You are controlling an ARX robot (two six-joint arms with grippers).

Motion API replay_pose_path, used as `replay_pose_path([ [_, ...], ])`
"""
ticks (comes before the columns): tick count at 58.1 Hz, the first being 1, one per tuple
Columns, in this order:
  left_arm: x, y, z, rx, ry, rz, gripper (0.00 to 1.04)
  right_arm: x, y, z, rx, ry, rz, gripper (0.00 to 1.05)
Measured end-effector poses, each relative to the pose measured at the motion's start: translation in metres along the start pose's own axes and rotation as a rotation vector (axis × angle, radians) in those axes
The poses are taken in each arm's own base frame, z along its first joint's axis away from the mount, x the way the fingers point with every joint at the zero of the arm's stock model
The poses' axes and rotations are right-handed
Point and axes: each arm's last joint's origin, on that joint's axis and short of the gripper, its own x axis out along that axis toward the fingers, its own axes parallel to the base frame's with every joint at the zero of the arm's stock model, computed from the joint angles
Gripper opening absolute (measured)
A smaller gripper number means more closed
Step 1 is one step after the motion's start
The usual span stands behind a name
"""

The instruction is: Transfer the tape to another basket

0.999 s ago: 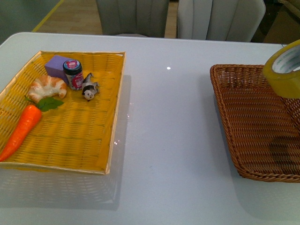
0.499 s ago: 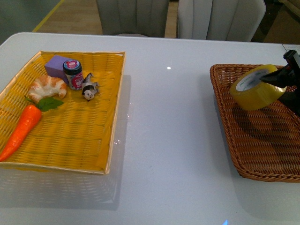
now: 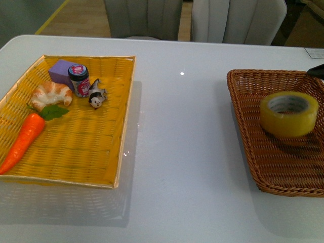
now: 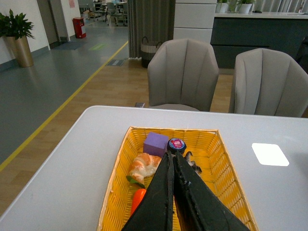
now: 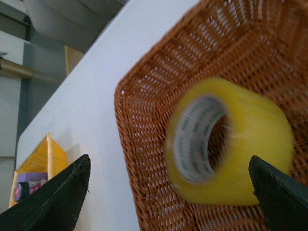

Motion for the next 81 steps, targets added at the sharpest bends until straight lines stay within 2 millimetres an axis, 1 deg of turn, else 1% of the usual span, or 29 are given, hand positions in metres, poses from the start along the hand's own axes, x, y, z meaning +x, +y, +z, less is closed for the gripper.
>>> replay_pose_path([
  [5,-0.002,0.000,0.000,0.000,0.001,0.000,0.02,-0.026,0.007,0.010,-0.031,-0.058,0.013,0.96],
  [8,-0.004,0.000,0.000,0.000,0.000,0.000,0.02,-0.048,0.012,0.015,-0.055,-0.103,0.014,0.96],
  [13,-0.006,0.000,0.000,0.000,0.001,0.000,0.02,-0.074,0.021,0.018,-0.095,-0.152,0.006,0.96],
  [19,-0.008,0.000,0.000,0.000,0.000,0.000,0.02,-0.121,0.039,0.018,-0.190,-0.252,-0.025,0.96],
  [22,-0.009,0.000,0.000,0.000,0.001,0.000,0.02,-0.133,0.046,0.019,-0.224,-0.293,-0.006,0.96],
  [24,-0.010,0.000,0.000,0.000,0.001,0.000,0.02,-0.136,0.048,0.020,-0.264,-0.313,0.009,0.94],
  [27,-0.011,0.000,0.000,0.000,-0.001,0.000,0.02,-0.140,0.050,0.017,-0.428,-0.401,0.057,0.84],
  [28,-0.011,0.000,0.000,0.000,-0.002,0.000,0.02,-0.141,0.050,0.015,-0.456,-0.413,0.059,0.83],
  [32,-0.014,0.000,-0.002,0.000,0.011,0.002,0.02,-0.147,0.050,0.000,-0.627,-0.450,0.059,0.69],
  [33,-0.015,0.000,-0.003,0.000,0.026,0.000,0.02,-0.148,0.050,-0.002,-0.640,-0.450,0.058,0.67],
  [35,-0.019,0.000,-0.005,0.000,0.037,0.001,0.02,-0.152,0.051,-0.008,-0.682,-0.453,0.051,0.60],
  [37,-0.021,0.000,-0.005,0.001,0.028,0.000,0.02,-0.155,0.051,-0.012,-0.701,-0.458,0.043,0.55],
  [41,-0.022,0.000,-0.003,0.001,0.013,0.000,0.02,-0.162,0.051,-0.020,-0.736,-0.467,0.027,0.41],
  [42,-0.022,0.000,-0.004,0.001,0.015,0.002,0.02,-0.163,0.051,-0.022,-0.740,-0.467,0.027,0.39],
  [45,-0.022,0.000,-0.004,0.001,0.018,0.002,0.02,-0.167,0.052,-0.028,-0.753,-0.467,0.030,0.28],
  [46,-0.022,0.000,-0.004,0.001,0.018,0.002,0.02,-0.168,0.053,-0.029,-0.754,-0.467,0.031,0.26],
  [49,-0.022,0.000,-0.004,0.001,0.018,0.002,0.02,-0.171,0.053,-0.035,-0.760,-0.460,0.031,0.16],
  [50,-0.022,0.000,-0.004,0.001,0.017,0.002,0.02,-0.172,0.052,-0.036,-0.761,-0.459,0.032,0.14],
  [53,-0.022,0.000,-0.004,0.001,0.017,0.002,0.02,-0.176,0.052,-0.040,-0.767,-0.461,0.028,0.03],
  [54,-0.022,0.000,-0.004,0.001,0.017,0.002,0.02,-0.177,0.052,-0.042,-0.774,-0.462,0.027,0.02],
  [58,-0.022,0.000,-0.004,0.001,0.017,0.002,0.02,-0.180,0.050,-0.048,-0.776,-0.480,0.030,0.02],
  [62,-0.022,0.000,-0.004,0.001,0.017,0.002,0.02,-0.183,0.046,-0.060,-0.773,-0.454,0.019,0.02],
  [66,-0.022,0.000,-0.004,0.001,0.017,0.002,0.02,-0.186,0.050,-0.065,-0.772,-0.460,0.009,0.02],
  [71,-0.022,0.000,-0.004,0.001,0.017,0.002,0.02,-0.192,0.055,-0.067,-0.778,-0.469,0.037,0.02],
  [81,-0.022,0.000,-0.004,0.001,0.017,0.002,0.02,-0.201,0.056,-0.068,-0.777,-0.481,0.037,0.02],
])
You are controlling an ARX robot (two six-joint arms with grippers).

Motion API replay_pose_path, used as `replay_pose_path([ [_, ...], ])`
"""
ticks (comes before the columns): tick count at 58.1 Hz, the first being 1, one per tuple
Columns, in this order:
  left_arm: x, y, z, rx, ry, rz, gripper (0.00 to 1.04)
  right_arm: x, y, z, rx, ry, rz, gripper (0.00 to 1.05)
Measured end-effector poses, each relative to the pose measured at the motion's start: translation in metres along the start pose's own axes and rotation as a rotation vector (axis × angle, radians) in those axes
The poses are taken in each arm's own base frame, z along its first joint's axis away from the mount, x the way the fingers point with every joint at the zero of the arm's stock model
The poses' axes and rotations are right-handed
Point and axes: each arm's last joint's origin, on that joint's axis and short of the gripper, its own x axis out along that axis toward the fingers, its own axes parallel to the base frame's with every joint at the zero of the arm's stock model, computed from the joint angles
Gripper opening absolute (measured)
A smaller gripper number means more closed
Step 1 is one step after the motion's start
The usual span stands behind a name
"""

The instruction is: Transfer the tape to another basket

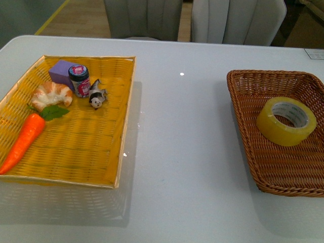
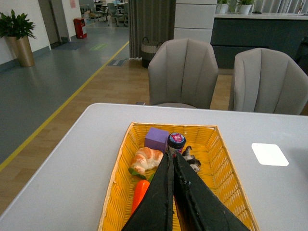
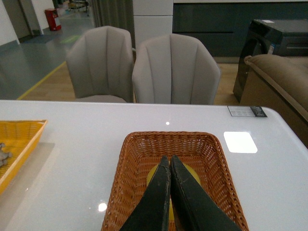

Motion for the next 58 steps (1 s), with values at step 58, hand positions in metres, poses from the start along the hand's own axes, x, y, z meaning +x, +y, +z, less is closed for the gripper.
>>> replay_pose_path([
  [58,0.000,0.000,0.000,0.000,0.000,0.000,0.02,-0.031,0.000,0.005,0.000,-0.016,0.000,0.02],
])
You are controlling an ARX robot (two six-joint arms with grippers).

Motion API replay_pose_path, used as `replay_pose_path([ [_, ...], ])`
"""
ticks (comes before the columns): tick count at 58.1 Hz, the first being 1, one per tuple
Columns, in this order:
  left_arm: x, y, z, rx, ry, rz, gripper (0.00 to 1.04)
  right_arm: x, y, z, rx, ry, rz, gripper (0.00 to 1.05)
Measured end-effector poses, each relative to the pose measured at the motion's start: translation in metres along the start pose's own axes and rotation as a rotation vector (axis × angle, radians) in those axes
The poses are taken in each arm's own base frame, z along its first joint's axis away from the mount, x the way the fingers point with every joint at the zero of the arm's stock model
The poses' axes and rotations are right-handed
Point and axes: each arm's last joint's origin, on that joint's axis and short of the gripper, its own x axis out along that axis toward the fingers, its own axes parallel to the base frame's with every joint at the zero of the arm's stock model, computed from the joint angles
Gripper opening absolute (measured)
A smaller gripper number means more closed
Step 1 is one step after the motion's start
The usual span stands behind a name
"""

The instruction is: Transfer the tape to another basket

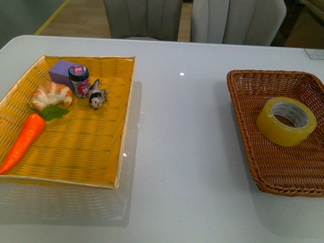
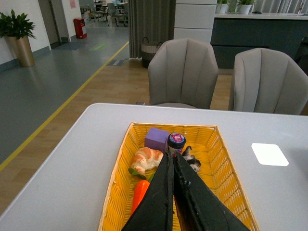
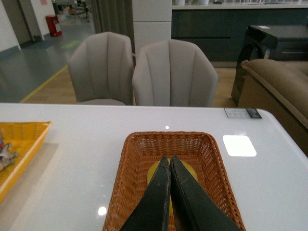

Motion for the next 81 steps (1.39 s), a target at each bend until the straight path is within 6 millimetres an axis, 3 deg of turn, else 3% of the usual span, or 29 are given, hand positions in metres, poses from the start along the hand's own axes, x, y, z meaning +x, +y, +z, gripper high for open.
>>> replay_pose_path([
  [7,0.0000,0.0000,0.0000,0.000,0.000,0.000,0.02,-0.0096,0.0001,-0.0027,0.000,0.009,-0.001,0.02],
  [23,0.0000,0.0000,0.0000,0.000,0.000,0.000,0.02,-0.0103,0.0001,-0.0025,-0.002,0.004,-0.001,0.05],
  [52,0.0000,0.0000,0.0000,0.000,0.000,0.000,0.92,-0.0103,0.0001,-0.0025,-0.001,0.004,-0.001,0.97],
  [54,0.0000,0.0000,0.0000,0.001,0.000,0.000,0.98,-0.0103,0.0001,-0.0025,-0.002,0.004,-0.001,0.97],
  [81,0.0000,0.0000,0.0000,0.002,0.000,0.000,0.96,-0.0103,0.0001,-0.0025,-0.002,0.004,-0.001,0.96],
])
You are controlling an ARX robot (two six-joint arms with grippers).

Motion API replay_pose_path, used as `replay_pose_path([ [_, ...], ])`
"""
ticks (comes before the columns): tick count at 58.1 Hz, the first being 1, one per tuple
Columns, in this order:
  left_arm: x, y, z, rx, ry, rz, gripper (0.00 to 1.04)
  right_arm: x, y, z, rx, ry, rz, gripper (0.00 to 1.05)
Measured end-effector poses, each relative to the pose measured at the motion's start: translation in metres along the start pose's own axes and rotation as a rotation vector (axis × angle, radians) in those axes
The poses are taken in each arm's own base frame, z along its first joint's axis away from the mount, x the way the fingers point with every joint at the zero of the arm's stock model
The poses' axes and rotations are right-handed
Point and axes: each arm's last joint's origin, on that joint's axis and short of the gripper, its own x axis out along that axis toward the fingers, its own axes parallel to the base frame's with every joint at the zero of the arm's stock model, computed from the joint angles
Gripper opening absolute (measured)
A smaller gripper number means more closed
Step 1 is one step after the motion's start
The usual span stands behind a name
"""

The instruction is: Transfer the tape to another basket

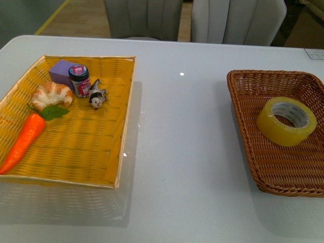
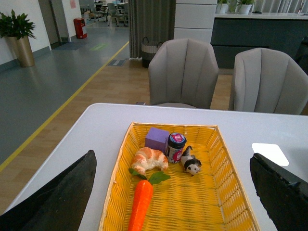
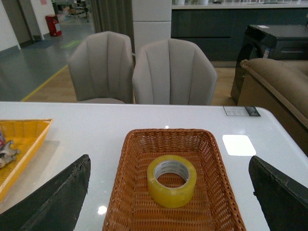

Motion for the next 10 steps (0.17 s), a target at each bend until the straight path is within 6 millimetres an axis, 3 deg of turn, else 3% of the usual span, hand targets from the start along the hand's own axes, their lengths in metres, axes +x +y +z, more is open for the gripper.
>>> replay_pose_path([
  [10,0.0000,0.0000,0.0000,0.000,0.000,0.000,0.96,0.0000,0.0000,0.0000,0.000,0.000,0.000,0.96],
])
